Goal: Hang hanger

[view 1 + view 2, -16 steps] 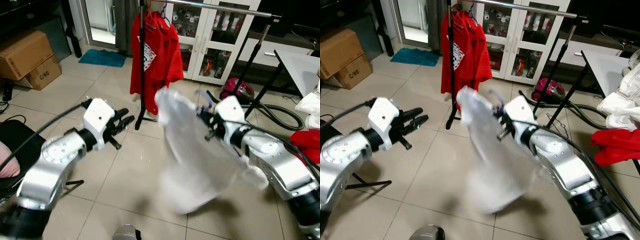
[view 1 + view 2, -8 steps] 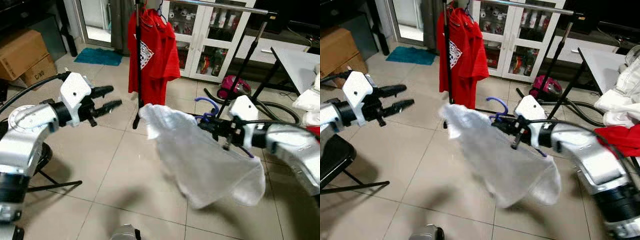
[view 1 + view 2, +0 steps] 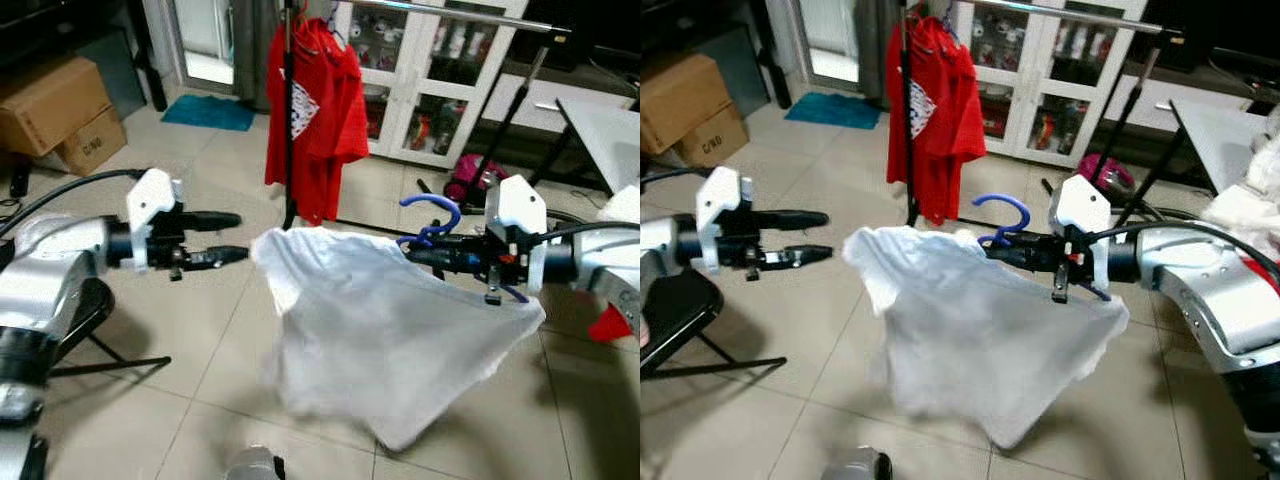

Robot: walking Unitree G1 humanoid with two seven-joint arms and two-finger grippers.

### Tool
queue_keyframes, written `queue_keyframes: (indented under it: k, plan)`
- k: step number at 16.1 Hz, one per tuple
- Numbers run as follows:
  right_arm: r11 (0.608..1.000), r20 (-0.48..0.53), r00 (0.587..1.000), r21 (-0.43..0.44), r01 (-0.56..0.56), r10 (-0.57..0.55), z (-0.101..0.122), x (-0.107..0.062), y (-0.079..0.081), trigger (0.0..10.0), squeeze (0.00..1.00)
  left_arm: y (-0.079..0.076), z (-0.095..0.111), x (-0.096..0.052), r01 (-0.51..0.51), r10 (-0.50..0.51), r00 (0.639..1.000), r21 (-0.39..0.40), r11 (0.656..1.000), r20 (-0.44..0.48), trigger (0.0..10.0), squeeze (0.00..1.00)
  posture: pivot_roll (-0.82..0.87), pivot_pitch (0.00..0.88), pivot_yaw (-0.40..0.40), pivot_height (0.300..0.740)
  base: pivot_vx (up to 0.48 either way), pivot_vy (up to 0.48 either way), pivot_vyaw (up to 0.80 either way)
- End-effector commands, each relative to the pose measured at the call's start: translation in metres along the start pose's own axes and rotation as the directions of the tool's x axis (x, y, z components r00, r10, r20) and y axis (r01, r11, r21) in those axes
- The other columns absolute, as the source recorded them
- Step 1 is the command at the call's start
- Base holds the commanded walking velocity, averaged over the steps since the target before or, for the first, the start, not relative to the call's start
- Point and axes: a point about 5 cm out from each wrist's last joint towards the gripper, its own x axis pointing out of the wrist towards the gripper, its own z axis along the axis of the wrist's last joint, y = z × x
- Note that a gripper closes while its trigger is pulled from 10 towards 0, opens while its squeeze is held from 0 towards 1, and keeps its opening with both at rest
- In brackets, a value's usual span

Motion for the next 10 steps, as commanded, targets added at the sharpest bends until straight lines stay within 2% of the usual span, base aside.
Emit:
queue_keyframes:
  k: [1, 4, 6, 10]
  plan:
    - [0.999, 0.049, 0.999, -0.038, -0.016, 0.018, 0.016, -0.007, -0.001, 10.0, 0.00, 0.004, 0.009, 0.006, 0.040, -0.041, 0.999, 0.037, 0.999, 0.018, 10.0, 0.00, 0.10, 0.000, -0.040, 0.740, 0.000, 0.000, 0.00]
    - [0.998, 0.080, 0.995, -0.027, -0.060, 0.062, 0.019, -0.006, 0.006, 10.0, 0.00, 0.010, 0.011, 0.013, 0.060, -0.061, 0.998, 0.054, 0.997, 0.020, 10.0, 0.00, 0.07, 0.000, -0.017, 0.740, 0.000, 0.000, 0.00]
    - [0.996, 0.103, 0.990, -0.008, -0.092, 0.093, 0.020, -0.007, 0.012, 10.0, 0.00, 0.008, 0.008, 0.017, 0.134, -0.134, 0.991, 0.034, 0.990, -0.006, 10.0, 0.00, 0.06, 0.000, 0.003, 0.740, 0.000, 0.000, 0.00]
    - [0.994, 0.111, 0.988, 0.016, -0.112, 0.109, 0.019, -0.010, 0.016, 10.0, 0.00, 0.001, 0.009, 0.021, 0.252, -0.251, 0.968, -0.003, 0.968, 0.014, 10.0, 0.00, 0.03, 0.000, 0.037, 0.740, 0.000, 0.000, 0.00]
